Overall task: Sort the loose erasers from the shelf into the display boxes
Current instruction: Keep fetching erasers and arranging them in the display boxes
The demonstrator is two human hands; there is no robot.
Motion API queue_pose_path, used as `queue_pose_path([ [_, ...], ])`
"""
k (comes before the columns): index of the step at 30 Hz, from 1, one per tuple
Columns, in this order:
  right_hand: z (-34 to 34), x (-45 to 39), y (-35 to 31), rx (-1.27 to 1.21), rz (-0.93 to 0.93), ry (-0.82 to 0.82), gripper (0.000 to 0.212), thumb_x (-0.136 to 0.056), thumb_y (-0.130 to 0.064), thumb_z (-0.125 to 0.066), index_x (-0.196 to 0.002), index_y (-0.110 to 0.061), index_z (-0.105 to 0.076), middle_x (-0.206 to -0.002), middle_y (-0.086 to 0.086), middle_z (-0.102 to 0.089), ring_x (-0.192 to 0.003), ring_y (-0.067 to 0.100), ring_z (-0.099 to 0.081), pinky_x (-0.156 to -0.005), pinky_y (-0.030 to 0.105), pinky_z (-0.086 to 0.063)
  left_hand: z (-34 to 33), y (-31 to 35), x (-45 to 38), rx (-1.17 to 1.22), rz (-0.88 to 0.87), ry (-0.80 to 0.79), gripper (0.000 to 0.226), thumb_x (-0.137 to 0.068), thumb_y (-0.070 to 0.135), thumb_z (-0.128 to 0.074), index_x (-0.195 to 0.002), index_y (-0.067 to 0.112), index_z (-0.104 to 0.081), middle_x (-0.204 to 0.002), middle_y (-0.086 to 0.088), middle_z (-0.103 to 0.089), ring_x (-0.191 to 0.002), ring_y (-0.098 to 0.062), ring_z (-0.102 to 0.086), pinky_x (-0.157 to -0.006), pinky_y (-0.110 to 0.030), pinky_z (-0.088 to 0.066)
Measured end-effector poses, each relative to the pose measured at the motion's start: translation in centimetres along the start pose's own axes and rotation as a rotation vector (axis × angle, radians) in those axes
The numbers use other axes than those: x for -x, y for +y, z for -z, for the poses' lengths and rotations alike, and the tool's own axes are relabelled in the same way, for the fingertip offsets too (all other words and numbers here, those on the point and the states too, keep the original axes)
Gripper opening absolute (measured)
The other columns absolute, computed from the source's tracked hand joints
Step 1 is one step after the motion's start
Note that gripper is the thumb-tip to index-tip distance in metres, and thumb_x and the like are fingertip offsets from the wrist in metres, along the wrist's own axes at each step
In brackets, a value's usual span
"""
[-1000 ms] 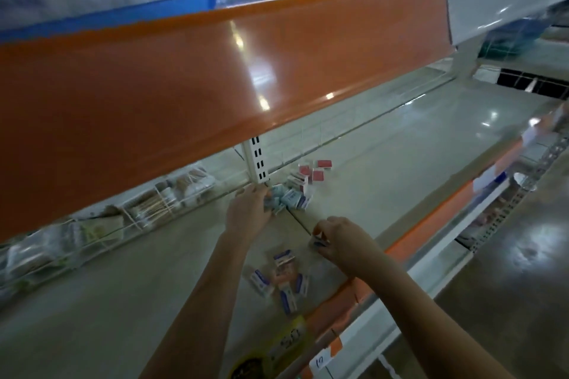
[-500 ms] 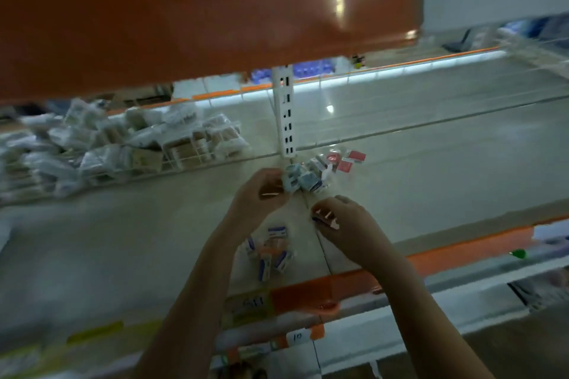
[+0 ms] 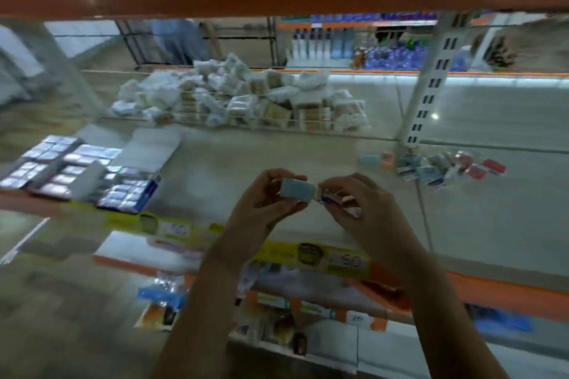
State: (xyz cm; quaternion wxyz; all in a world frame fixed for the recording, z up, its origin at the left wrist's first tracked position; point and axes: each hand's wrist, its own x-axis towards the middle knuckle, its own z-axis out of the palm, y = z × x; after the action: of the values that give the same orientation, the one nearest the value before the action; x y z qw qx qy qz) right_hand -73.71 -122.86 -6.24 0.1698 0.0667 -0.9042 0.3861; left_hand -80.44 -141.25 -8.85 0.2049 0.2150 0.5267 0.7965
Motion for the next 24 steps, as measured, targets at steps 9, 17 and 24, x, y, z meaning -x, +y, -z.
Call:
queue_pose_path([
  [9, -11.3, -2.1, -10.4, -0.055, 0.12, -0.102, 0.022, -0.085, -0.008, -0.064, -0.106, -0.015, -0.065, -0.098, -0.005, -0.056, -0.087, 0.008, -0.057, -0.082, 0.012, -0.047, 11.8, 6.8, 9.1, -0.166, -0.031, 0.203, 0.032, -0.073, 0.001, -0.061, -0.1, 0.017, -0.055, -0.095, 0.008, -0.071, -0.087, -0.008, -0.067, -0.07, -0.021, -0.054],
  [17, -20.1, -4.0, -17.8, -0.04, 0.145, -0.171, 0.024, -0.085, -0.009, -0.064, -0.108, -0.017, -0.066, -0.1, -0.005, -0.056, -0.086, 0.003, -0.054, -0.081, 0.002, -0.039, 21.3, 11.7, 15.4, -0.064, 0.044, 0.257, 0.047, -0.078, 0.009, -0.06, -0.122, 0.026, -0.058, -0.106, -0.011, -0.068, -0.088, -0.028, -0.067, -0.071, -0.033, -0.058],
  [24, -24.5, -7.4, -19.5, 0.009, 0.116, -0.201, 0.023, -0.086, -0.011, -0.063, -0.104, -0.025, -0.066, -0.1, -0.01, -0.055, -0.088, 0.001, -0.053, -0.079, 0.003, -0.037, 26.7, 13.7, 15.6, -0.025, 0.071, 0.371, 0.026, -0.087, -0.002, -0.05, -0.112, 0.005, -0.052, -0.099, -0.014, -0.063, -0.077, -0.018, -0.069, -0.053, -0.021, -0.052],
])
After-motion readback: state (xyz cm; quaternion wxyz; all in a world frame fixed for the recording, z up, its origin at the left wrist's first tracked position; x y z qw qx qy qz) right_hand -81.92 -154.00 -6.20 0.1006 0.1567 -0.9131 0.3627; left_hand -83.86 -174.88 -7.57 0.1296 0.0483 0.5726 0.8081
